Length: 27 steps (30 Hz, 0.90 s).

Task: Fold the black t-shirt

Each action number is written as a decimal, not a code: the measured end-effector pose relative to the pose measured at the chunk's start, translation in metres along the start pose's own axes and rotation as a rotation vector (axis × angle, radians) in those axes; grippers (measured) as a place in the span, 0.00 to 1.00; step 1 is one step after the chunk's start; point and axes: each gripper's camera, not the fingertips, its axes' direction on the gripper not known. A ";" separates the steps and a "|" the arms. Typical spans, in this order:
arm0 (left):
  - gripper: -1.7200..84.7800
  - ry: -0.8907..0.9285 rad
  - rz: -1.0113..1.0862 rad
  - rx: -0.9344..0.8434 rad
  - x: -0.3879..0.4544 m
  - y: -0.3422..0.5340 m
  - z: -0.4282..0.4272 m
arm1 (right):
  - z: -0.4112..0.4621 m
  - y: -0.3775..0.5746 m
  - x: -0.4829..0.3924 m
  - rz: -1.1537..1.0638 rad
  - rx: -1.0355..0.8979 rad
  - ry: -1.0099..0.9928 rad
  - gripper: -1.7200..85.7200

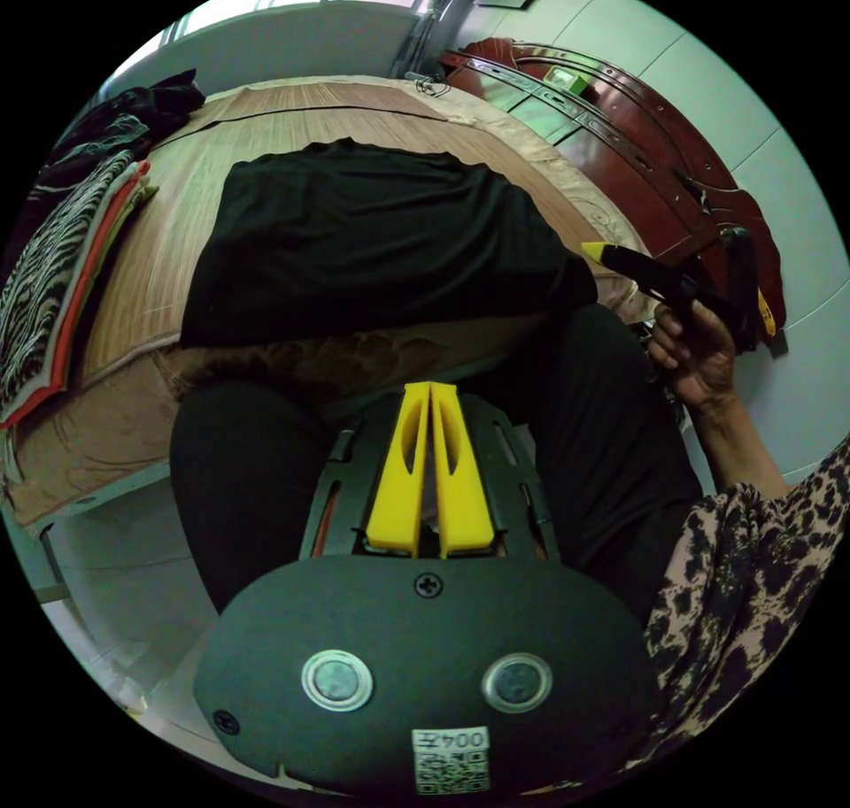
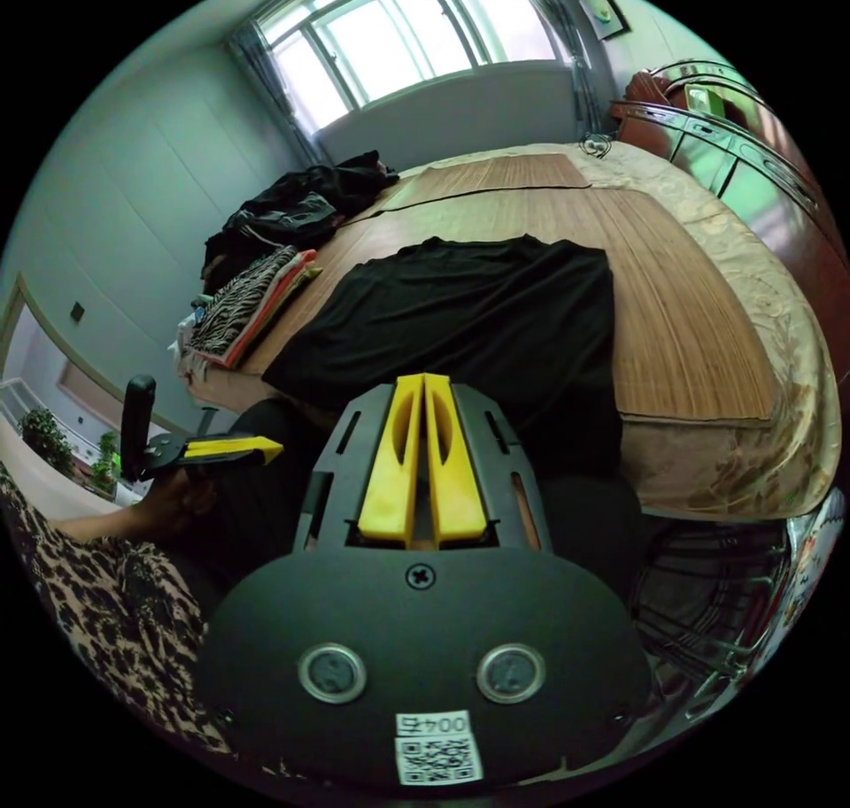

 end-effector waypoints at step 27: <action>0.03 -0.230 0.058 0.071 -0.060 -0.148 0.011 | 0.084 -0.088 0.068 0.031 -0.273 0.121 0.10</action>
